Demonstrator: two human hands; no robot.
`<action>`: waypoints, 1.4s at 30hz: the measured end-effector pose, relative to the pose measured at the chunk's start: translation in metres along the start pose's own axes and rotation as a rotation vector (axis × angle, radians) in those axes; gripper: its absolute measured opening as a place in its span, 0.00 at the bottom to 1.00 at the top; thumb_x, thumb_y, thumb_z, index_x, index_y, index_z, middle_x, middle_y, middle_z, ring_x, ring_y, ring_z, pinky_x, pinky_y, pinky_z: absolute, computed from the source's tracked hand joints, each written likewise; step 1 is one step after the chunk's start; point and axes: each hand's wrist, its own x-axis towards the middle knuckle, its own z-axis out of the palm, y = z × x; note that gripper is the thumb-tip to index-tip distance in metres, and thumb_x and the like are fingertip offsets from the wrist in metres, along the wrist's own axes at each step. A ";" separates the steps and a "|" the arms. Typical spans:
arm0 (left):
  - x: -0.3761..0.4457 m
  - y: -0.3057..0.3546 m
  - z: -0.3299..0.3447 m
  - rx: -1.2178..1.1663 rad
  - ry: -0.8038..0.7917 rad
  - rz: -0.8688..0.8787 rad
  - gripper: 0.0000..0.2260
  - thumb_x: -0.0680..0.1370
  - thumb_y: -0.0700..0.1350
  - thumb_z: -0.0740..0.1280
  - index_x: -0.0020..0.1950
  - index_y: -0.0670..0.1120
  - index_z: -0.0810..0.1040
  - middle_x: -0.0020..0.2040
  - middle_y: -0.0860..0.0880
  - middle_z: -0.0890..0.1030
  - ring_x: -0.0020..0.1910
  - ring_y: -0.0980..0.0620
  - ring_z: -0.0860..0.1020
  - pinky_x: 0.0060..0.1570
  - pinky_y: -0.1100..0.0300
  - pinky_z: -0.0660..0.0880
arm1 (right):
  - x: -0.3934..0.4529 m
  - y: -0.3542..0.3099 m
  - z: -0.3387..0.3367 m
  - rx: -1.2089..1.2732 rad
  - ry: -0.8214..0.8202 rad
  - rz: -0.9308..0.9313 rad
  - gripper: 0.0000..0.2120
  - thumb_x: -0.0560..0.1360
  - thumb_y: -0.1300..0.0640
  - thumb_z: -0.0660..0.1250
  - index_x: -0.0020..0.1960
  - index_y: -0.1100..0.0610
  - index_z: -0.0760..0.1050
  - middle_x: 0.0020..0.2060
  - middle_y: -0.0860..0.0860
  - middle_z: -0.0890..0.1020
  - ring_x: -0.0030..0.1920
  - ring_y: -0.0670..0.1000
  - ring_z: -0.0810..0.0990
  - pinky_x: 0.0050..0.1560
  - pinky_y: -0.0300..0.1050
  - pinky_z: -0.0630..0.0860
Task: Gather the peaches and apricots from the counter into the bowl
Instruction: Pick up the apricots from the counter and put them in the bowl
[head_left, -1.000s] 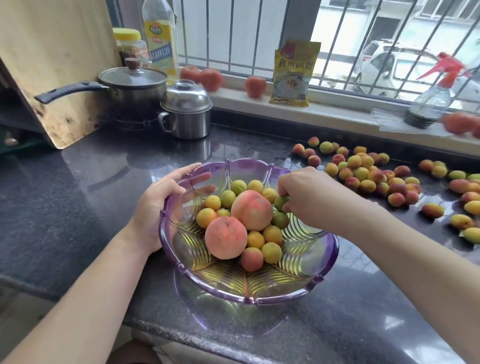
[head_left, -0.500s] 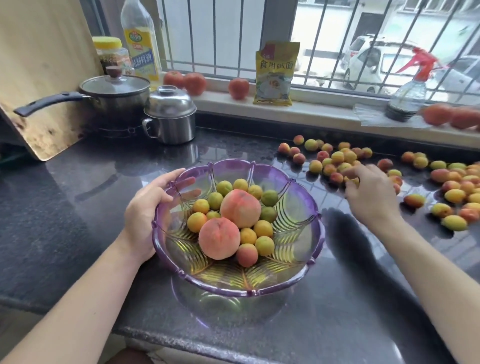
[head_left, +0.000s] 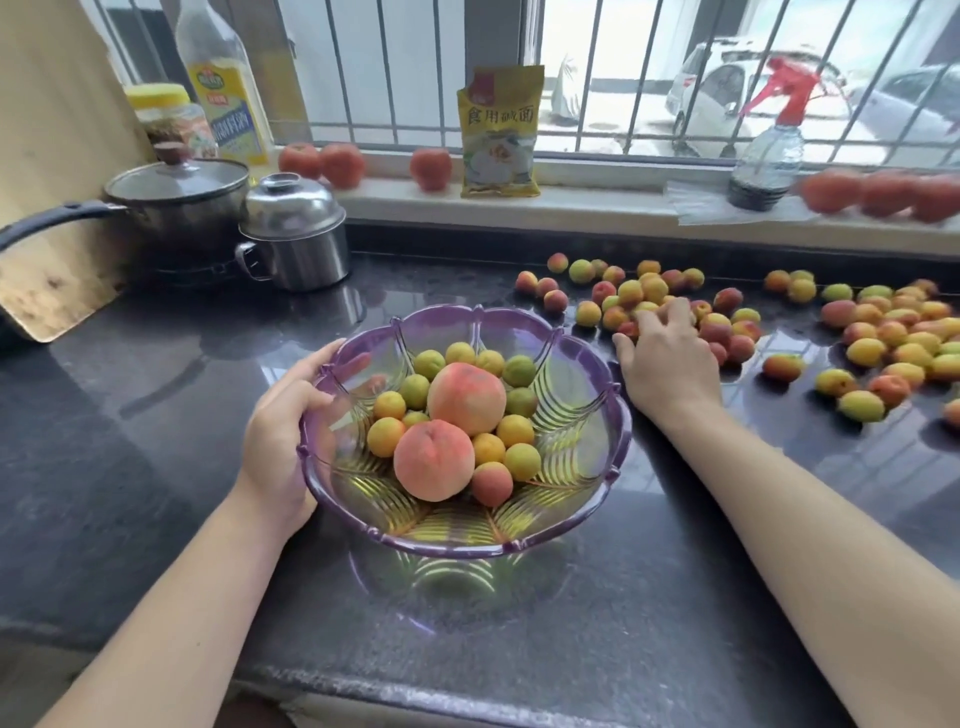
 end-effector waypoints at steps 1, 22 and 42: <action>0.000 0.000 -0.001 0.004 -0.004 0.000 0.27 0.75 0.40 0.59 0.74 0.42 0.77 0.68 0.41 0.83 0.66 0.37 0.83 0.72 0.34 0.73 | 0.001 -0.001 0.000 -0.002 0.001 0.008 0.16 0.83 0.48 0.61 0.60 0.59 0.76 0.60 0.59 0.70 0.48 0.66 0.80 0.42 0.50 0.69; 0.004 -0.004 -0.005 0.083 -0.014 0.046 0.26 0.75 0.43 0.60 0.73 0.42 0.77 0.69 0.39 0.82 0.69 0.36 0.80 0.73 0.32 0.71 | -0.019 -0.011 -0.071 0.786 -0.140 -0.252 0.15 0.78 0.59 0.72 0.63 0.48 0.81 0.57 0.46 0.75 0.54 0.43 0.78 0.53 0.26 0.74; 0.008 -0.007 -0.009 0.114 0.020 0.051 0.27 0.74 0.44 0.62 0.73 0.42 0.78 0.69 0.39 0.81 0.70 0.35 0.79 0.73 0.30 0.71 | -0.038 -0.080 -0.098 -0.090 -0.505 -0.730 0.07 0.77 0.59 0.69 0.52 0.50 0.73 0.45 0.45 0.76 0.48 0.49 0.72 0.46 0.33 0.65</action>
